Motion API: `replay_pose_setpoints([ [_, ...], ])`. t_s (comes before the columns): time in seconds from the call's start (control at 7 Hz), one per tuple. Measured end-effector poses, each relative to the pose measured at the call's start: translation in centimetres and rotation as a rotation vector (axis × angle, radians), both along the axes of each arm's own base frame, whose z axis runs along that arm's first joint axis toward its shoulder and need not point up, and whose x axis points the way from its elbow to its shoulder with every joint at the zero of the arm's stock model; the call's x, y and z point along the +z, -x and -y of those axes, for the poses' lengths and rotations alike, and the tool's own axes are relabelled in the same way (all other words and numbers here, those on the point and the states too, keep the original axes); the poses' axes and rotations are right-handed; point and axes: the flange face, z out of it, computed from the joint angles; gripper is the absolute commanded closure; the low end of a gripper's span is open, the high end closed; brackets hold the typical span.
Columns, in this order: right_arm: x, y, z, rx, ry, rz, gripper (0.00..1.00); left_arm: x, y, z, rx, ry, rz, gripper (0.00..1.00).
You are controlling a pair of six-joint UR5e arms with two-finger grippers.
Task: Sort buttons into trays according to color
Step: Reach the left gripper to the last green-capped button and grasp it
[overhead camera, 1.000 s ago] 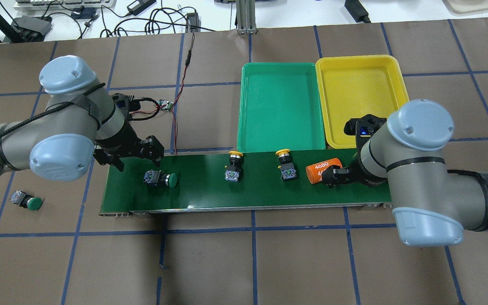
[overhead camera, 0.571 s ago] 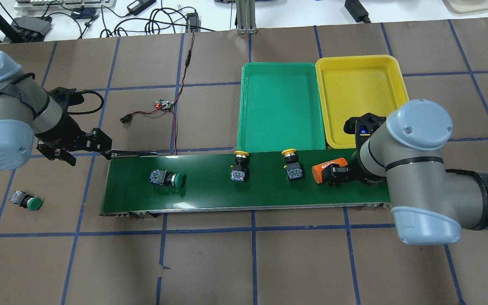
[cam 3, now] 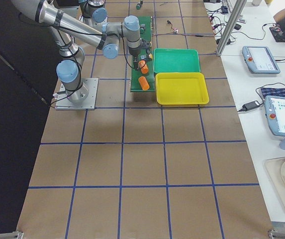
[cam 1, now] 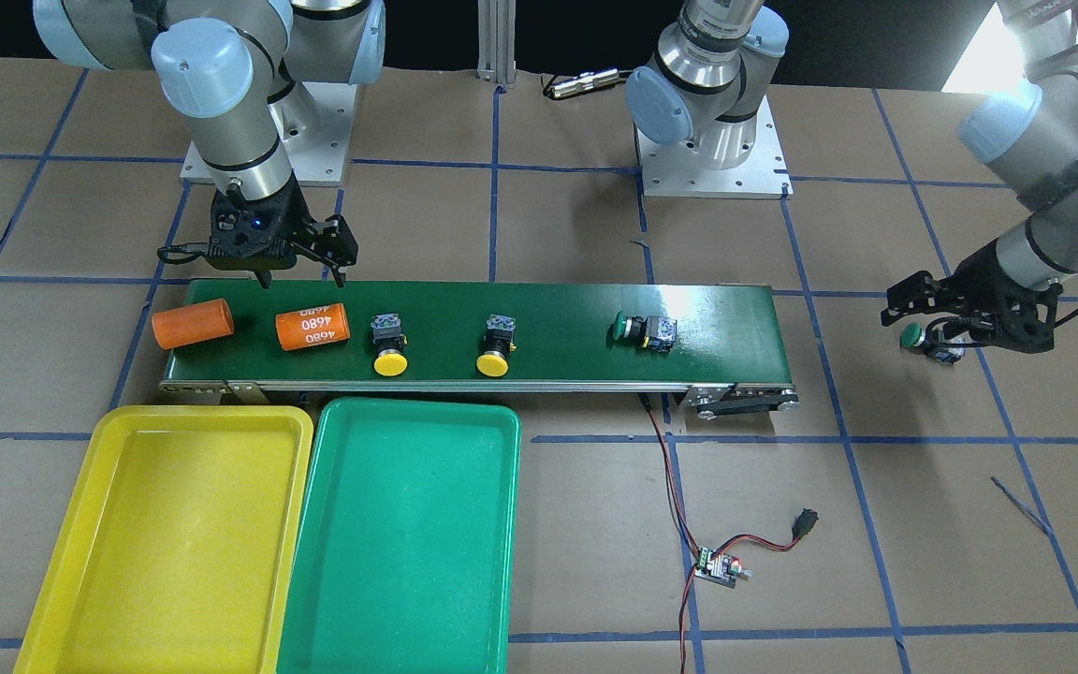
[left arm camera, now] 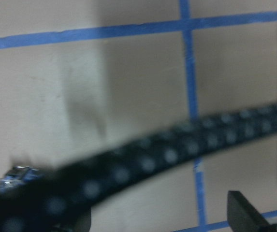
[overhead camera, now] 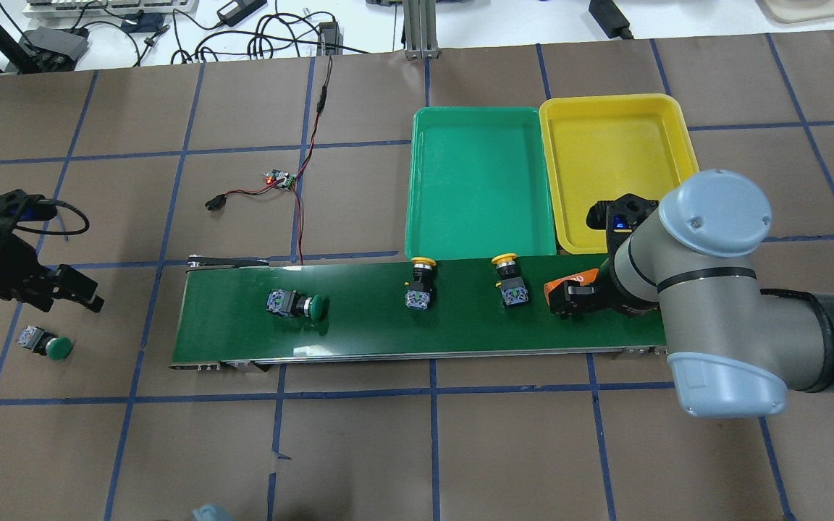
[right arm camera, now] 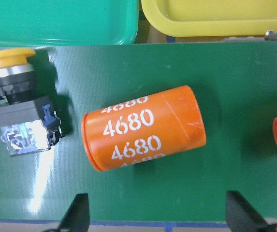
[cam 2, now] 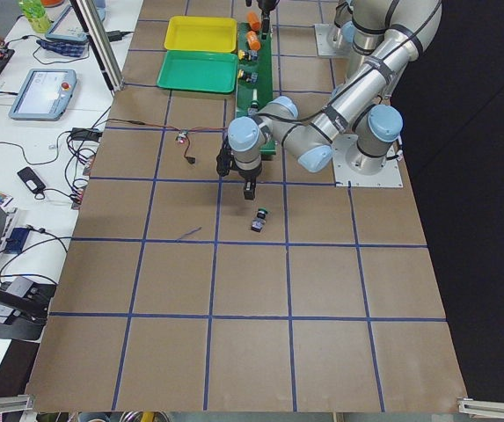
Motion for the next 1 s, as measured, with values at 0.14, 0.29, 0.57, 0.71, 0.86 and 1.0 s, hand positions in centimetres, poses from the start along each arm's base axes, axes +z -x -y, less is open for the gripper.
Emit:
replay_pose_setpoints([
  [0.14, 0.0, 0.0, 0.0, 0.0, -0.001, -0.001, 0.0, -1.2, -2.4, -0.6, -0.06, 0.015, -0.007, 0.0],
  [0.29, 0.0, 0.0, 0.0, 0.0, -0.001, -0.001, 0.0, -2.5, -3.9, -0.9, -0.112, 0.021, -0.02, 0.0],
  [0.57, 0.0, 0.0, 0.0, -0.001, -0.001, -0.001, 0.0, -3.7, -5.4, -1.0, -0.209, 0.043, -0.022, 0.0],
  [0.71, 0.0, 0.0, 0.0, -0.001, -0.001, -0.001, 0.0, -3.8, -5.7, -0.9, -0.246, 0.05, -0.012, 0.0],
  [0.86, 0.0, 0.0, 0.0, 0.0, -0.001, -0.001, 0.0, -3.8, -5.9, -0.9, -0.275, 0.05, 0.001, 0.0],
  [1.0, 0.0, 0.0, 0.0, -0.001, -0.001, -0.001, 0.0, -4.0, -6.0, -0.9, -0.29, 0.047, 0.007, 0.0],
])
